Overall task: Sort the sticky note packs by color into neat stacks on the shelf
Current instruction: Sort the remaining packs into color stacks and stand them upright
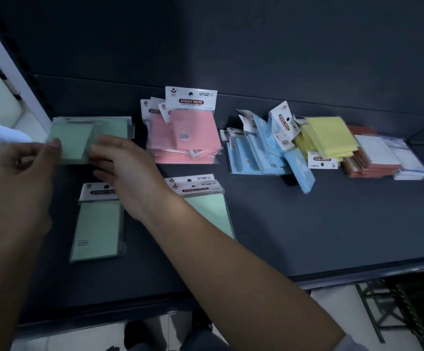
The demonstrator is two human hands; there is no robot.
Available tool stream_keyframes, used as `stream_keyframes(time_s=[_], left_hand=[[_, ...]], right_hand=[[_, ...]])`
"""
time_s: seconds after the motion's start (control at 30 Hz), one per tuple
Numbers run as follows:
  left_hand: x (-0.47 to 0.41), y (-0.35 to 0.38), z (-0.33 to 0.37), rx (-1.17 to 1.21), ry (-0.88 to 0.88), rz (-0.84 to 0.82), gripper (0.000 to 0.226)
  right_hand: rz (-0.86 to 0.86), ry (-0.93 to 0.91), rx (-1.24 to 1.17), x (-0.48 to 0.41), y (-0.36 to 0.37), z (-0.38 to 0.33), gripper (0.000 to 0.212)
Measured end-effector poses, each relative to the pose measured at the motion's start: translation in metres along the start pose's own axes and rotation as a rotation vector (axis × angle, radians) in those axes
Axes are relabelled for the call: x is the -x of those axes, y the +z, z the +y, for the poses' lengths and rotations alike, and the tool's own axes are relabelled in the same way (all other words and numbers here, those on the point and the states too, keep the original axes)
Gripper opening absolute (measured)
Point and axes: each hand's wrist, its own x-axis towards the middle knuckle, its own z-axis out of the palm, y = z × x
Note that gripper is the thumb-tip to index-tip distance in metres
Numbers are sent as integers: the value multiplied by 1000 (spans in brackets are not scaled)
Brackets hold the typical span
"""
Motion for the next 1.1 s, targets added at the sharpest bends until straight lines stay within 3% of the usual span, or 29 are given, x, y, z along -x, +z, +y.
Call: stream_keyframes(time_s=[0.07, 0.17, 0.27, 0.33, 0.5, 0.73, 0.9, 1.0, 1.1], left_hand=[[0, -2, -9, 72, -63, -15, 17], [-5, -6, -26, 116, -102, -94, 12], [3, -23, -43, 149, -9, -210, 42], [24, -15, -22, 164, -91, -295, 54], [57, 3, -13, 241, -151, -154, 31], [67, 2, -11, -46, 15, -168, 34], [61, 5, -25, -123, 57, -148, 37], [53, 7, -31, -86, 11, -144, 27], [41, 4, -25, -153, 3, -105, 44]], right_hand=[[18, -1, -76, 1, 0, 4, 10], [135, -123, 54, 4, -7, 12, 17], [161, -287, 318, 10, -17, 16, 19], [154, -311, 443, 15, -21, 19, 21], [81, -358, 691, 33, -24, 20, 15], [89, -421, 1135, 42, -24, 30, 27], [99, -368, 1147, 40, -27, 33, 26], [107, -363, 1176, 38, -28, 32, 28], [138, -426, 1174, 36, -28, 28, 27]])
